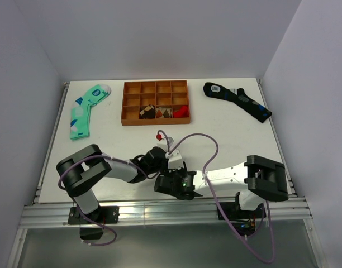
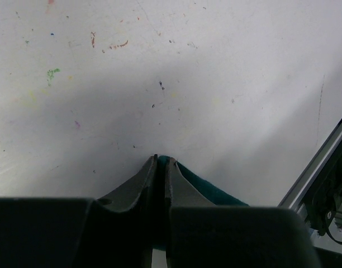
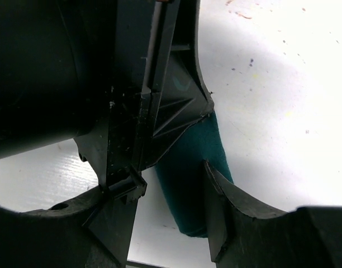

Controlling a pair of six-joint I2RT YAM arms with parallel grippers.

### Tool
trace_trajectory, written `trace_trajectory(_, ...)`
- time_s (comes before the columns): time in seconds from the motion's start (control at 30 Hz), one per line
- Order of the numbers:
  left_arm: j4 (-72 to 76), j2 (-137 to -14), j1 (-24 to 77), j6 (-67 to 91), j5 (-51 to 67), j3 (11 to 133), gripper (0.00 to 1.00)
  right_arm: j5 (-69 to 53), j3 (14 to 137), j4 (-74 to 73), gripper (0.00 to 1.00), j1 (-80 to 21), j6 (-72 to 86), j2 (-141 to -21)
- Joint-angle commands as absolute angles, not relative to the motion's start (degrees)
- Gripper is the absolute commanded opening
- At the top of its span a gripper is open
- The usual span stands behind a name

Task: Roll the socks
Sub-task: Pick up the sock at the center of the board.

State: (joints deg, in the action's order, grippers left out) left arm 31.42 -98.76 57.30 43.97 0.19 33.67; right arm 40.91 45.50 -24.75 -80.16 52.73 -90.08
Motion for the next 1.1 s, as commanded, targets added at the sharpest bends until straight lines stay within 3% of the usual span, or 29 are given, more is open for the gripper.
trace_trajectory(0.0,9.4,-106.2,59.7,37.0,-0.5,37.9,0.00,20.7,48.2,-24.7,0.54,-86.2,38.5,-98.3)
trace_trajectory(0.7,2.0,-107.8,56.2,33.5,4.1,44.0,0.00,19.5,48.4,-26.1,0.48,-84.1,43.3,-102.1)
trace_trajectory(1.07,2.5,-106.0,55.4,36.0,8.3,41.8,0.00,16.2,41.0,-13.6,0.25,-83.3,48.6,-99.6)
